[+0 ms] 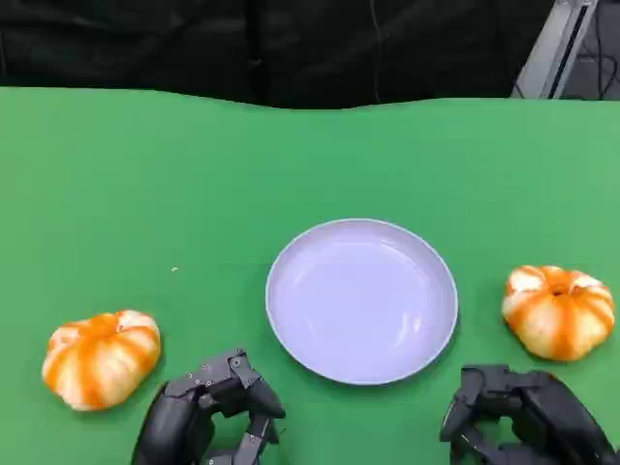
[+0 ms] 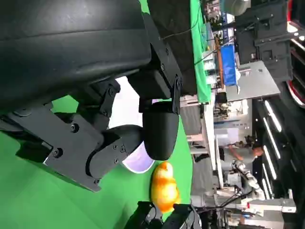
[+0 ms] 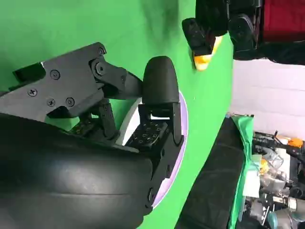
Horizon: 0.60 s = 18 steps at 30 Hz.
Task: Grasp the bread from the table and place it into the plate.
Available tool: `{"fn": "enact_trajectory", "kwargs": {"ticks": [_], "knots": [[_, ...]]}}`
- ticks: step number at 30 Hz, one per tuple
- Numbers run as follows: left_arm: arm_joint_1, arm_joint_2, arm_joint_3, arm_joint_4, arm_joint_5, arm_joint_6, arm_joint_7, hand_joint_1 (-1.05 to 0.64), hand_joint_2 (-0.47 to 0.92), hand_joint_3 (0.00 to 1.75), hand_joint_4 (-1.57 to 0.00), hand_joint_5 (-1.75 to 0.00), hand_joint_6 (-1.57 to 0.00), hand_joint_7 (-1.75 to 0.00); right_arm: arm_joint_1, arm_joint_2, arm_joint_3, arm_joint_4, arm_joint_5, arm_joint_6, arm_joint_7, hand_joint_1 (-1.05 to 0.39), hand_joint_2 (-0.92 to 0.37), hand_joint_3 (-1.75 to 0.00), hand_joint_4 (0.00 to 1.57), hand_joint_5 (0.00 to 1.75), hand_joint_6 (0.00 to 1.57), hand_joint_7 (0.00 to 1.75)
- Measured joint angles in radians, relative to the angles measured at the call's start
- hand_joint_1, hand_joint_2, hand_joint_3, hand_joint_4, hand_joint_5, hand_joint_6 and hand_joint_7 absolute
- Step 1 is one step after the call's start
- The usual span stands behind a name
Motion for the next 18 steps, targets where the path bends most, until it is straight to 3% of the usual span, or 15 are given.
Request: {"fn": "enact_trajectory", "kwargs": {"ticks": [11,12,13,15,16,18], "knots": [[0.0,0.0,0.0,-0.005,0.001,0.0,0.0,-0.14,0.55,1.13,-0.79,-1.61,-0.82,-1.34,0.0,0.0,0.0,-0.001,0.0,0.0,0.003,-0.1,-0.74,-0.77,0.85,1.41,0.85,1.13],[0.0,0.0,0.0,-0.005,0.001,0.0,0.0,-0.14,0.58,1.07,-0.8,-1.52,-0.83,-1.25,0.0,0.0,0.0,-0.001,0.0,0.0,0.003,-0.1,-0.74,-0.77,0.85,1.4,0.85,1.13],[0.0,0.0,0.0,-0.005,0.001,0.0,0.0,-0.15,0.65,0.91,-0.85,-1.28,-0.92,-0.96,0.0,0.0,0.0,-0.001,0.0,0.0,0.003,-0.11,-0.73,-0.77,0.85,1.4,0.86,1.12],[0.0,0.0,0.001,-0.005,0.001,0.0,0.0,-0.17,0.73,0.73,-0.91,-0.99,-1.04,-0.57,0.0,0.0,0.0,-0.001,0.0,0.0,0.004,-0.11,-0.73,-0.77,0.85,1.41,0.86,1.13],[0.0,0.0,0.002,-0.005,0.0,0.0,0.0,-0.21,0.79,0.57,-1.01,-0.61,-1.1,-0.27,0.0,0.0,0.0,-0.001,0.0,0.0,0.004,-0.11,-0.72,-0.78,0.84,1.41,0.86,1.13],[0.001,0.0,0.003,-0.007,-0.004,0.003,0.0,-0.24,0.86,0.4,-1.11,-0.25,-1.11,-0.08,0.0,0.0,0.0,-0.001,0.0,0.001,0.004,-0.11,-0.72,-0.78,0.84,1.41,0.86,1.12]]}}
